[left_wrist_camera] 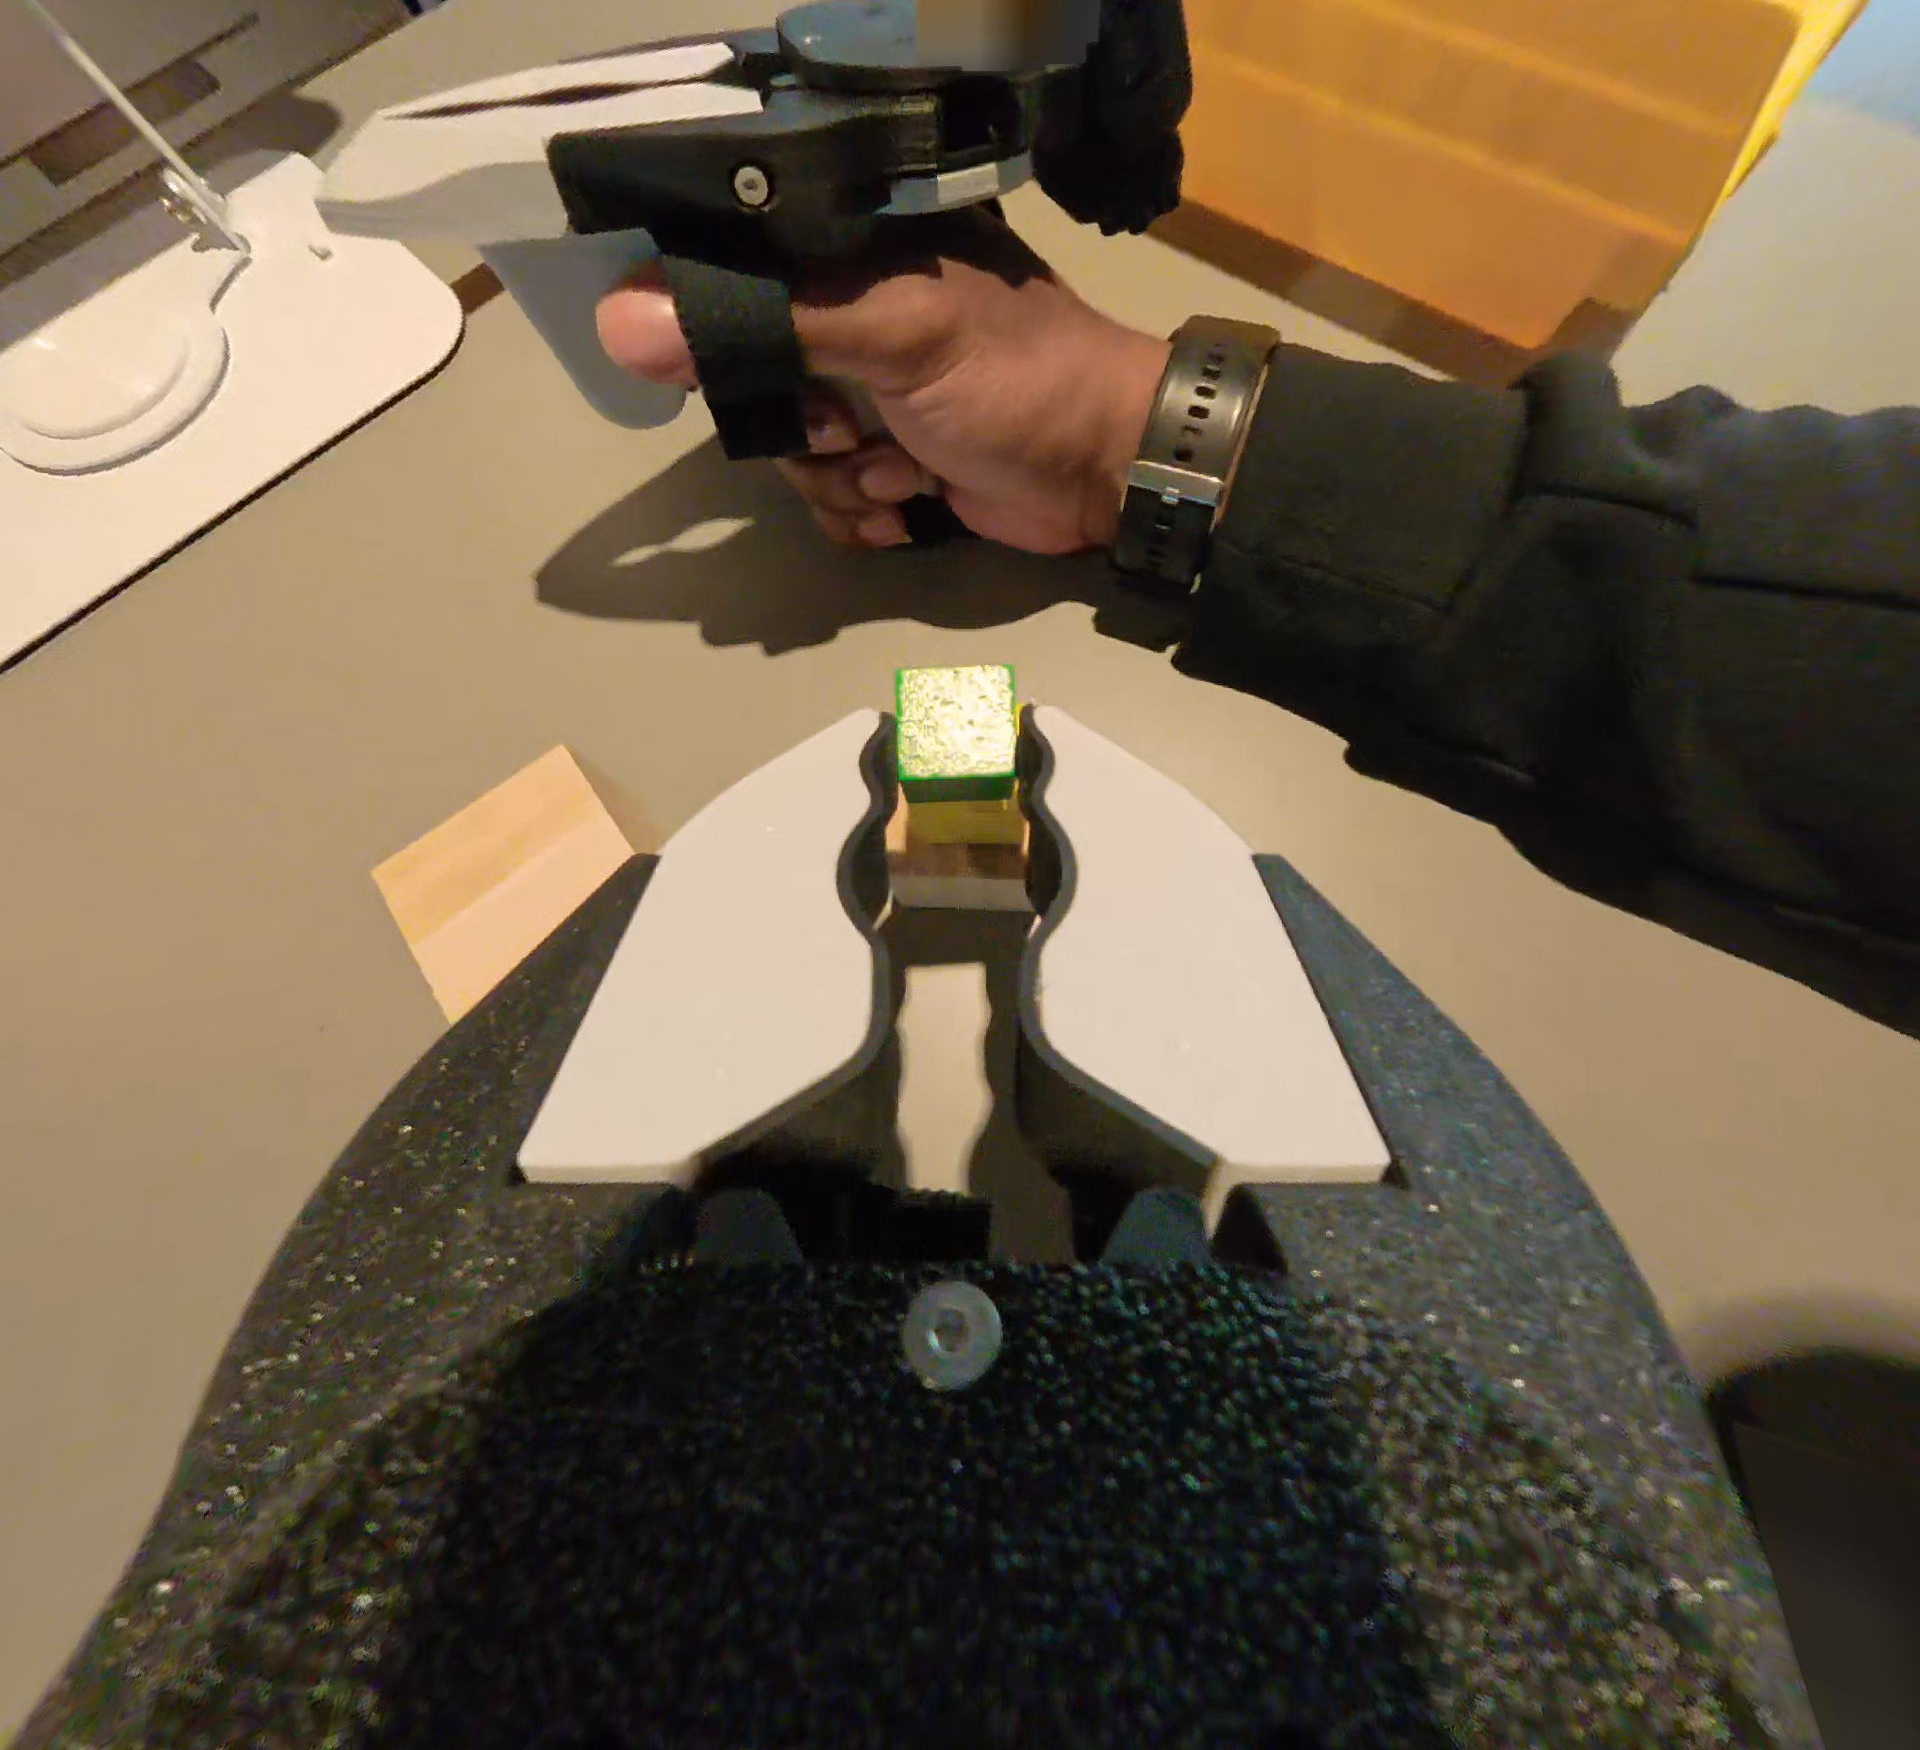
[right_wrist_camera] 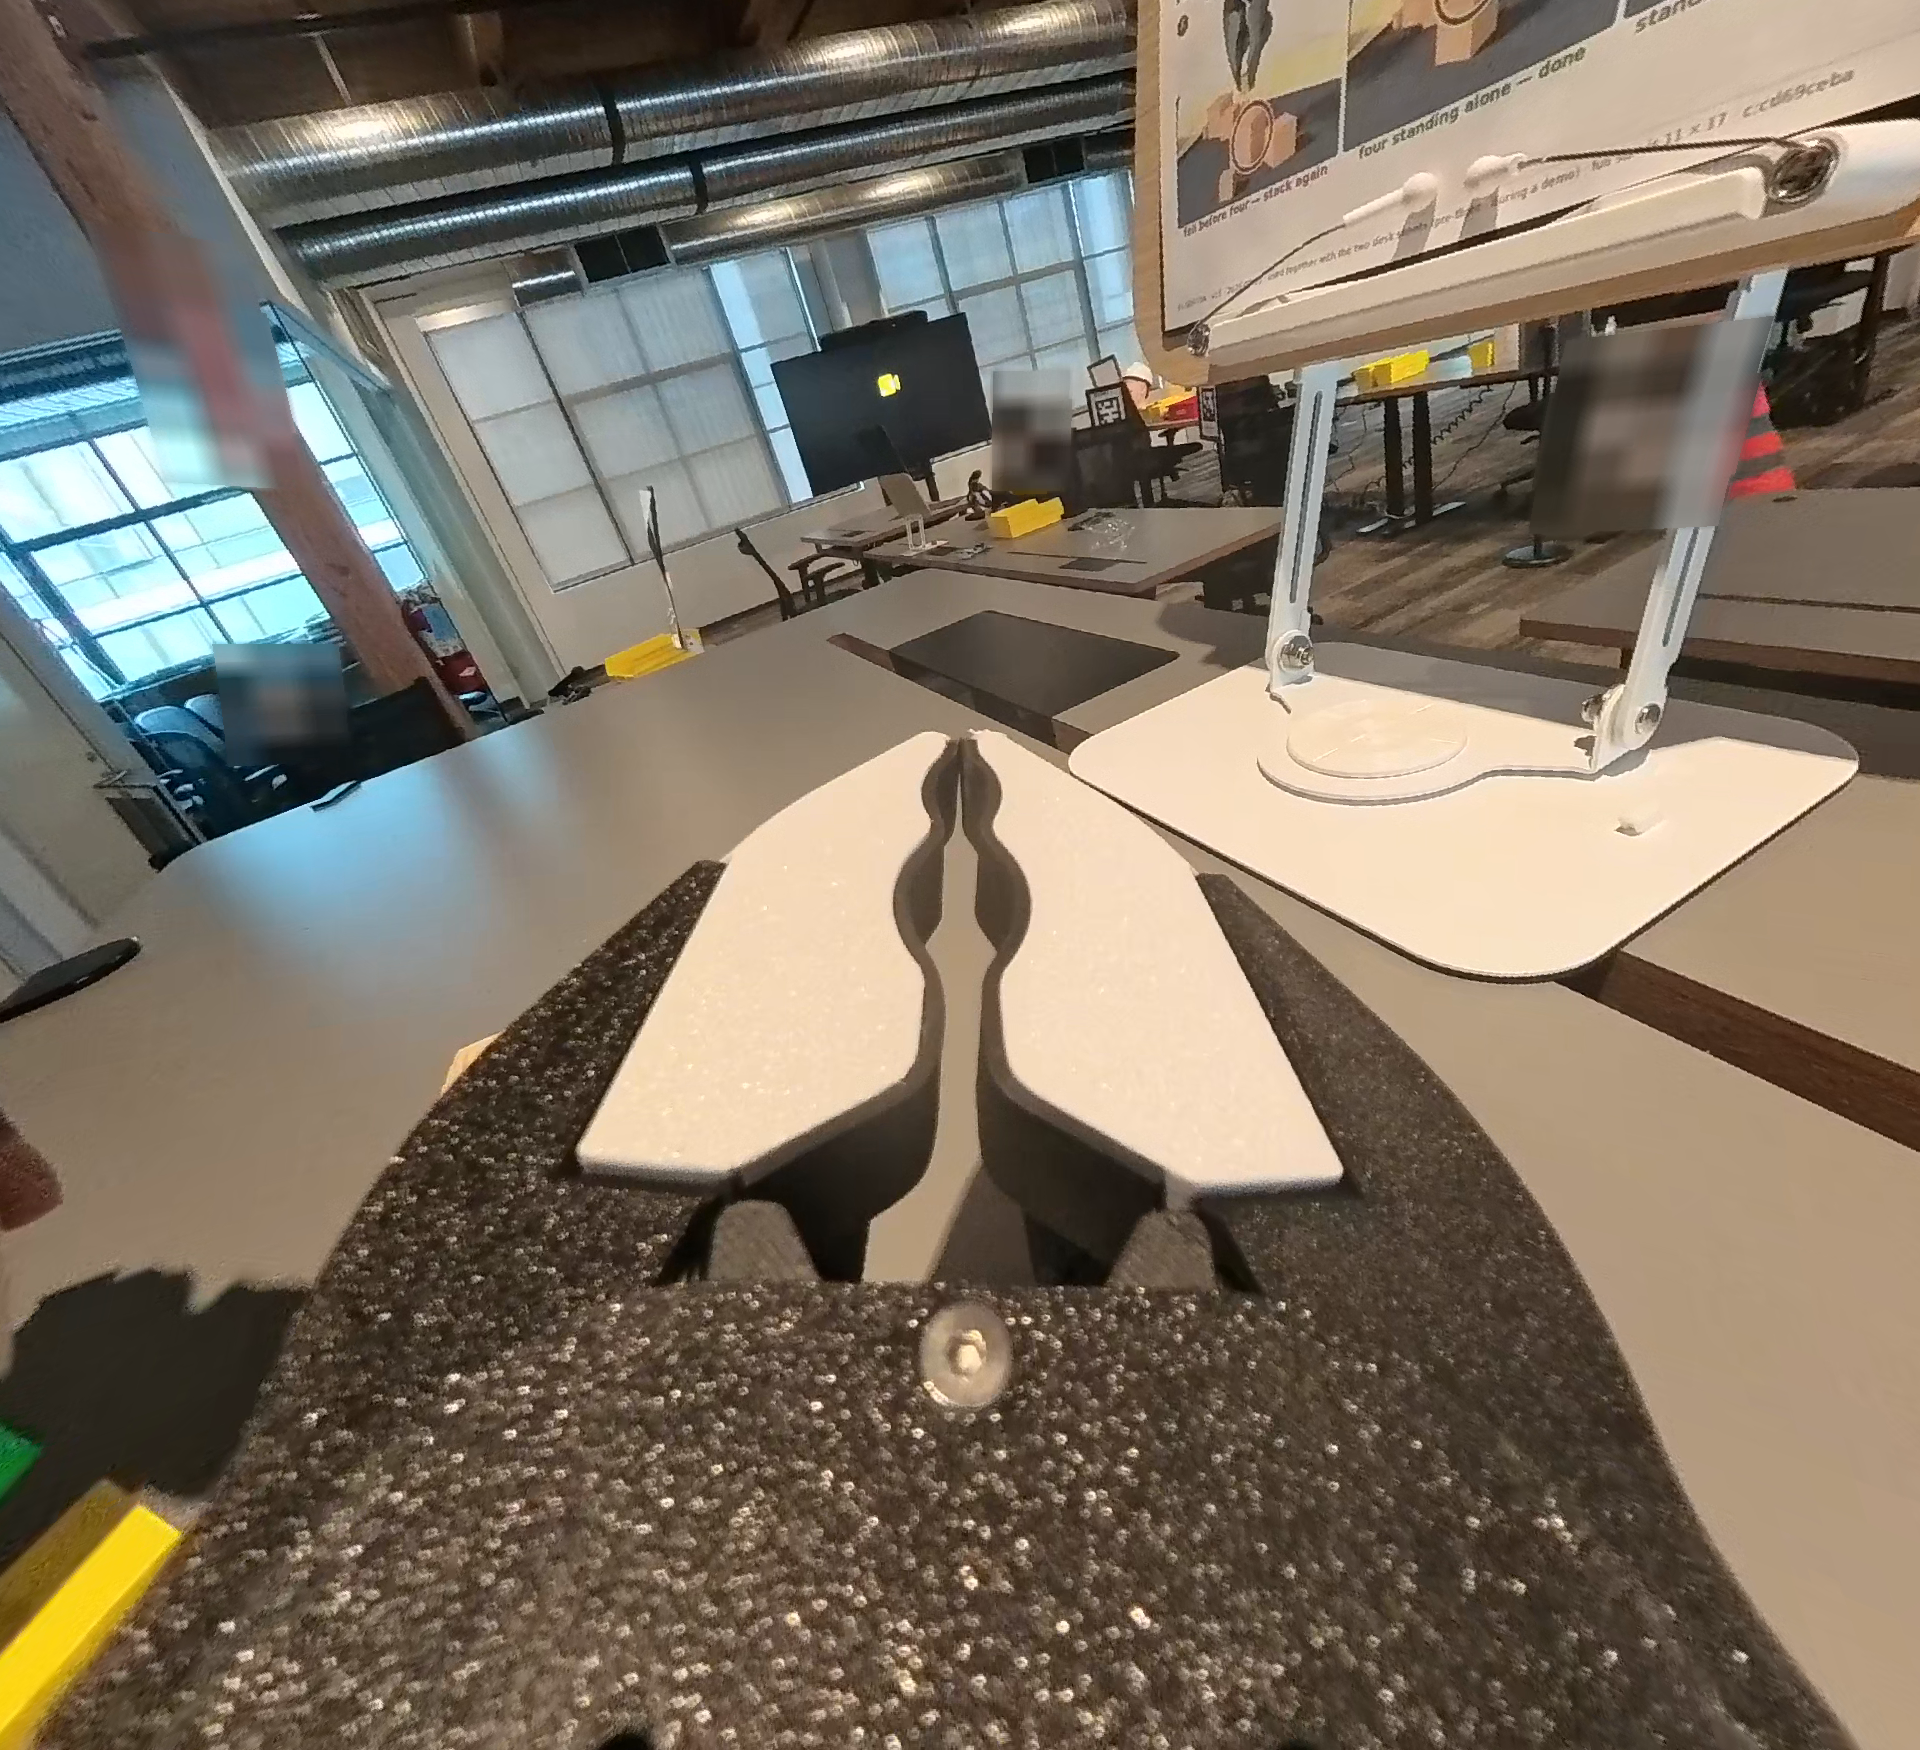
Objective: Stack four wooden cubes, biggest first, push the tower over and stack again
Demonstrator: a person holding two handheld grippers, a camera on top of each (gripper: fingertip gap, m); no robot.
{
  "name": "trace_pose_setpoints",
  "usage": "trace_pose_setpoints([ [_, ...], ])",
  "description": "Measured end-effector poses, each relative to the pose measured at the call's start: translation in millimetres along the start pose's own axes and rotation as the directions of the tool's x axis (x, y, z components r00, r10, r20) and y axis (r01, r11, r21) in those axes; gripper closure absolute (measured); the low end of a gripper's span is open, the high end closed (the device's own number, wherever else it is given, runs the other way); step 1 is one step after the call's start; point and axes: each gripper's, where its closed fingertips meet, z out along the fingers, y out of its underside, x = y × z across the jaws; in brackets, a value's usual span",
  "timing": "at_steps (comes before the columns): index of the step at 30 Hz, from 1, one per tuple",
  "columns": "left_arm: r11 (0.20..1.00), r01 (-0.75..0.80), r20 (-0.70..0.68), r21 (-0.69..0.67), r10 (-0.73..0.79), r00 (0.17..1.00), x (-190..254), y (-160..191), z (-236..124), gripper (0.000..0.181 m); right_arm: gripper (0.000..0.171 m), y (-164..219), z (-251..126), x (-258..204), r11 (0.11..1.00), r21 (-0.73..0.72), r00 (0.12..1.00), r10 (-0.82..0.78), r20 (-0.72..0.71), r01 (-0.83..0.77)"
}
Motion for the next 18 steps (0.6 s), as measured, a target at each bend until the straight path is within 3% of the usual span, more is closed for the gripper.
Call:
trace_pose_setpoints([
  [18,0.993,0.008,-0.026,-0.118,-0.011,1.000,2.1,9.7,14.3,0.160,0.171,2.0,2.0,2.2,1.000,-0.016,1.000,0.026,0.005,-0.026],
])
